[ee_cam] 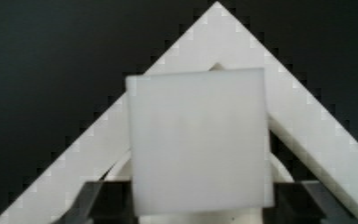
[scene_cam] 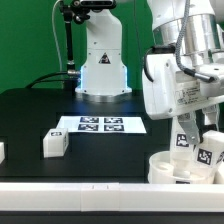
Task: Assemble stool
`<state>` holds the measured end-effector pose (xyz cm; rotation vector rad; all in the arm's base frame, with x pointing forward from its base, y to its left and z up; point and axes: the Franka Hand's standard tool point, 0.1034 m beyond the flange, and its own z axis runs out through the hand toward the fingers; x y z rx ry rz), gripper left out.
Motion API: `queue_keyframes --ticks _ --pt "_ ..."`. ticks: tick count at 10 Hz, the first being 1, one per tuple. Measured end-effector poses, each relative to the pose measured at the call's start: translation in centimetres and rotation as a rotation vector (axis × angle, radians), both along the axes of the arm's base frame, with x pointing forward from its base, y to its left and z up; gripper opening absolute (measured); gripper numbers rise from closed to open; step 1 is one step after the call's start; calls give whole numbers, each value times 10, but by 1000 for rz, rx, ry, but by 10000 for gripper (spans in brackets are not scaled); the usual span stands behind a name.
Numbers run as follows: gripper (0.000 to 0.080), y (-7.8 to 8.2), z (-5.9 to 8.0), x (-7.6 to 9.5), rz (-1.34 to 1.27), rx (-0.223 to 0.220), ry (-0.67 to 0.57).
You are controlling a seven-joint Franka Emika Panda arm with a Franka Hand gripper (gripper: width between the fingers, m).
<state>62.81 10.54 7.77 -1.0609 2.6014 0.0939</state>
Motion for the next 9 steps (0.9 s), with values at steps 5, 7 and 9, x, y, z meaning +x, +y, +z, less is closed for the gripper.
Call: queue_keyframes --ticks 5,7,9 --pt "640 -26 32 9 251 -64 -62" --pt "648 -52 37 13 298 -75 -64" --pt "649 -55 39 16 293 -65 -57"
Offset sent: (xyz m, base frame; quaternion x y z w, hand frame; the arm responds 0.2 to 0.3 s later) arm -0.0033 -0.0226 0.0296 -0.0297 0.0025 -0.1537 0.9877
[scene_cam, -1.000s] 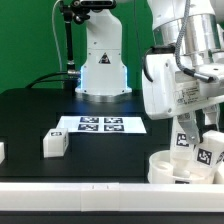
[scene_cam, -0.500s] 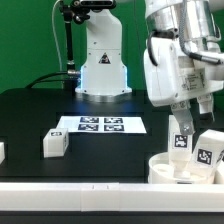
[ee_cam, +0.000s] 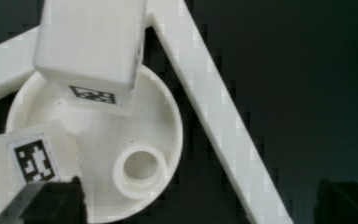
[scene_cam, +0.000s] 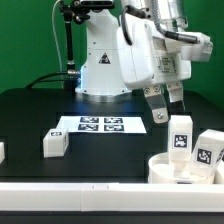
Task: Assemble stool
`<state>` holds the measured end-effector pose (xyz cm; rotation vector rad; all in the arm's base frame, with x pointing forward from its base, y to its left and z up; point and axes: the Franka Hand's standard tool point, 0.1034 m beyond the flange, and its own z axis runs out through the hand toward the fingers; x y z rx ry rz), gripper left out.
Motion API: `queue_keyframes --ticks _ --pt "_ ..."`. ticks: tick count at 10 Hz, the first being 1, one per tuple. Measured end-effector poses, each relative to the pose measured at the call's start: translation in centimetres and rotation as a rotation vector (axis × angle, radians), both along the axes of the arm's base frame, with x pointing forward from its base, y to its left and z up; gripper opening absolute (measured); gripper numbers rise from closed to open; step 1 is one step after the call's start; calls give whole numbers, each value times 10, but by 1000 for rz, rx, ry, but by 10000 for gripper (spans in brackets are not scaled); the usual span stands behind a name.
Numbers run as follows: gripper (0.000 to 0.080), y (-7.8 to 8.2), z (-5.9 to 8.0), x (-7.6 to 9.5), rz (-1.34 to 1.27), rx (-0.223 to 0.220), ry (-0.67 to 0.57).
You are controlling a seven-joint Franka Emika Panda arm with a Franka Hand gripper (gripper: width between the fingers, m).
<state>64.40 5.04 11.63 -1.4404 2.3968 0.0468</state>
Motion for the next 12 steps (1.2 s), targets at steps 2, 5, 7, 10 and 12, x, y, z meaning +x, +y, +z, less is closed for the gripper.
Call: queue_keyframes --ticks 2,5,7,10,12 --pt "649 0 -1 0 0 -1 1" --pt "649 -36 -16 -19 316 -104 -18" --pt "649 -90 -27 -31 462 -172 -28" --pt "649 -100 -28 -31 459 -176 -29" --pt "649 -100 -29 -31 458 -176 -28"
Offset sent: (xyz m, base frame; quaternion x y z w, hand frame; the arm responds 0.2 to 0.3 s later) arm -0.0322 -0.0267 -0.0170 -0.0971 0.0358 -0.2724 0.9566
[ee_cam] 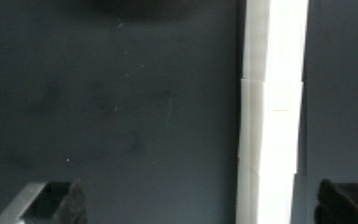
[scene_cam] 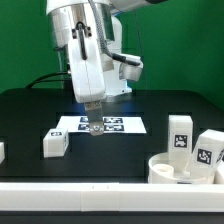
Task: Assemble stool
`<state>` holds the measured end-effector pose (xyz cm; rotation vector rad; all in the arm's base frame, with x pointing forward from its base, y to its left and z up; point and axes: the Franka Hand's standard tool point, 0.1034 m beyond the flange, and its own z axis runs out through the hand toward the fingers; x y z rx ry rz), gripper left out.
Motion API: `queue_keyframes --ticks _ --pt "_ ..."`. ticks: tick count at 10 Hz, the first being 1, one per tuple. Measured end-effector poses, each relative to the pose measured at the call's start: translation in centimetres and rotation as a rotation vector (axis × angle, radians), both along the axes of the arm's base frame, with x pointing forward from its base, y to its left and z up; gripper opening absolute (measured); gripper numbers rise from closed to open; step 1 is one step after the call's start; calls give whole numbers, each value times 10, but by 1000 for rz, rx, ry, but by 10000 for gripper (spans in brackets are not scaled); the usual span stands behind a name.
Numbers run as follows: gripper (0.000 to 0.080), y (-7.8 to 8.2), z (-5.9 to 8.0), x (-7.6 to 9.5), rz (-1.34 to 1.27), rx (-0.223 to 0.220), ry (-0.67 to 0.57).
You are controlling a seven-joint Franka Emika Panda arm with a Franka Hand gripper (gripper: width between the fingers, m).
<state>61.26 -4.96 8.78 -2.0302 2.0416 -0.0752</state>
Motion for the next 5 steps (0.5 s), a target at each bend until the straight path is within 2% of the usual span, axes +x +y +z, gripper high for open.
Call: queue_keyframes --ticks 1,3,5 --pt "649 -2 -1 -2 56 -13 5" --pt "649 -30 -4 -13 181 -57 43" --pt "649 -33 -4 -14 209 -75 51"
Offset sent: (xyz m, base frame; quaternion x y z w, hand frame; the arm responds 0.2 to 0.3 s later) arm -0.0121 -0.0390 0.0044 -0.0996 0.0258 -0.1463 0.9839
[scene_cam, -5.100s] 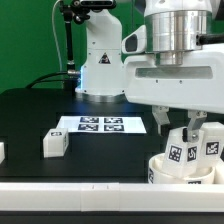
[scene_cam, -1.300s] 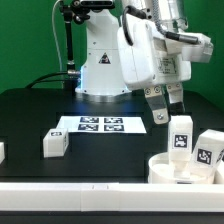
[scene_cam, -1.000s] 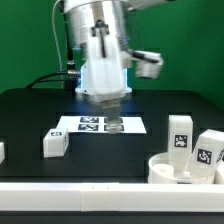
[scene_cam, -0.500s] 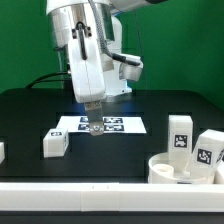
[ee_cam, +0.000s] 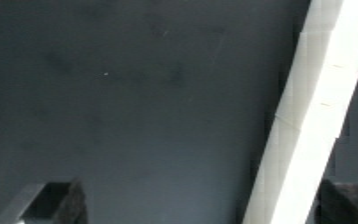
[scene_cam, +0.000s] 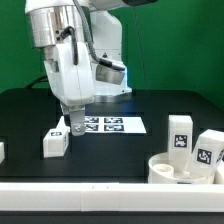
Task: Assemble stool
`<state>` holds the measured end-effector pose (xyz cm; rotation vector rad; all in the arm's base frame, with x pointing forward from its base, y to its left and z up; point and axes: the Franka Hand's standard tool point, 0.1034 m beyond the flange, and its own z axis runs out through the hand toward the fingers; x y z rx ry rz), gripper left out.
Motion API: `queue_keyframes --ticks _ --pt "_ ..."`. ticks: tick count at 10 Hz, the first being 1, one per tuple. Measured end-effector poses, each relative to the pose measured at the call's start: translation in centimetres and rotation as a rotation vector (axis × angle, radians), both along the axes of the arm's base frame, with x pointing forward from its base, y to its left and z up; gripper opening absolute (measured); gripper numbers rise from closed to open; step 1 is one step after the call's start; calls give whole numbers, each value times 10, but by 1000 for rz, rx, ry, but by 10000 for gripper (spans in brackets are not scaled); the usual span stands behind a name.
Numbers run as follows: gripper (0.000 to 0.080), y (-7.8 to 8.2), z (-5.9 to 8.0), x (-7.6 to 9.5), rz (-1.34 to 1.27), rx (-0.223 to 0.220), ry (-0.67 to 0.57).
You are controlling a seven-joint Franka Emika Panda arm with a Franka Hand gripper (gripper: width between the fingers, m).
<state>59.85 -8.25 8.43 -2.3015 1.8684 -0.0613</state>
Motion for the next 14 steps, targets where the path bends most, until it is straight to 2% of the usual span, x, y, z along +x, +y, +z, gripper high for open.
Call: queue_keyframes --ticks 2,3,5,7,10,12,13,14 --pt "649 -1 0 0 62 -10 -6" --pt "649 -2 -1 -2 189 -36 -5" --pt "649 -10 -5 -6 504 -117 21" --pt "649 -12 -5 -8 756 -165 29" --pt "649 -15 -6 -10 916 -183 18" --pt "649 -19 -8 -12 1135 -215 2" --pt "649 -22 -12 -17 1207 -233 -1" --pt "649 -25 -17 -23 1212 -232 7"
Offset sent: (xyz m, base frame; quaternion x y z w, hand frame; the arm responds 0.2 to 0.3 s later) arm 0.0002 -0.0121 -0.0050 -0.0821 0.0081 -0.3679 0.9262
